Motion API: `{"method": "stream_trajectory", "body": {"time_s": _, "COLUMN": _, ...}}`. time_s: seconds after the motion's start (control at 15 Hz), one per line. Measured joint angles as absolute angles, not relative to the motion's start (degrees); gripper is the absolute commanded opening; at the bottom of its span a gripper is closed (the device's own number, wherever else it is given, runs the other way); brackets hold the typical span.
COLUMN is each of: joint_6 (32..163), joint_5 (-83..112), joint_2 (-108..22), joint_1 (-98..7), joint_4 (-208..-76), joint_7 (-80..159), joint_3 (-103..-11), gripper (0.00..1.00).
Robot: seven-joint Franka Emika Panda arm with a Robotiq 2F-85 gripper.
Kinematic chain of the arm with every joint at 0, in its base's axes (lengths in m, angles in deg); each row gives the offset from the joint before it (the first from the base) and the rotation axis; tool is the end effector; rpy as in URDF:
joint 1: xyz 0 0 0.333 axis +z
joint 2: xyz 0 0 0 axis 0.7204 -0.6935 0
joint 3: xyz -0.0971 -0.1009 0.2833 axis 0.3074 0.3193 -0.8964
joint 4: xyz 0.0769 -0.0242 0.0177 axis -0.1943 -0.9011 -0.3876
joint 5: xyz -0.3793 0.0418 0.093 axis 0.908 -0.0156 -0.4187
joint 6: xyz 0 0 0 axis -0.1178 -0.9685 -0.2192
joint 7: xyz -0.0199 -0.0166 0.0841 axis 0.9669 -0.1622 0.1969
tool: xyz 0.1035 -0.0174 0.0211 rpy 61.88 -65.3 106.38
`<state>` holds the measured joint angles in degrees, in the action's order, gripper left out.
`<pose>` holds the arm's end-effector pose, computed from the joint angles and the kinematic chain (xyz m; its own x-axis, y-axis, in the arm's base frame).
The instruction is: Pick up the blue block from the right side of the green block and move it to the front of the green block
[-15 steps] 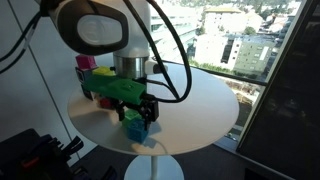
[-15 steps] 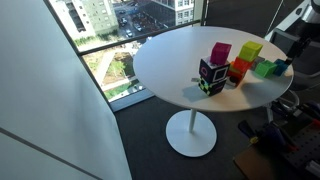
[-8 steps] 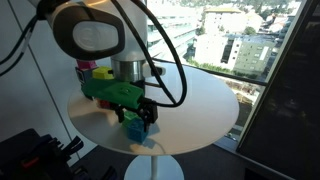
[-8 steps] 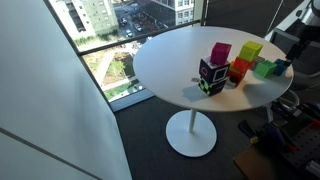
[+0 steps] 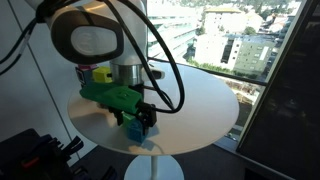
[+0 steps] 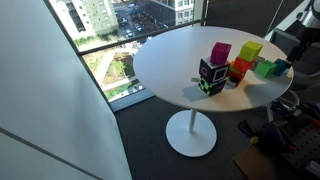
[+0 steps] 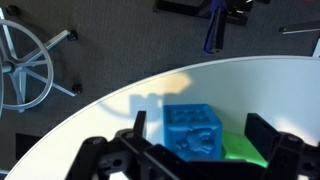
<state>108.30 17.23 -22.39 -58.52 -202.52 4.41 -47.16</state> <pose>0.3684 -0.1788 0.2534 0.9836 0.1627 -0.0772 0.1630 -0.9866 -0.0032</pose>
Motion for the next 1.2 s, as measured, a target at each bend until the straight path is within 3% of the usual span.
{"method": "stream_trajectory", "body": {"time_s": 1.2, "joint_6": 112.25, "joint_5": 17.23, "joint_2": -25.43, "joint_1": -58.58, "joint_4": -202.34, "joint_7": 4.43, "joint_3": -46.82, "gripper": 1.0}}
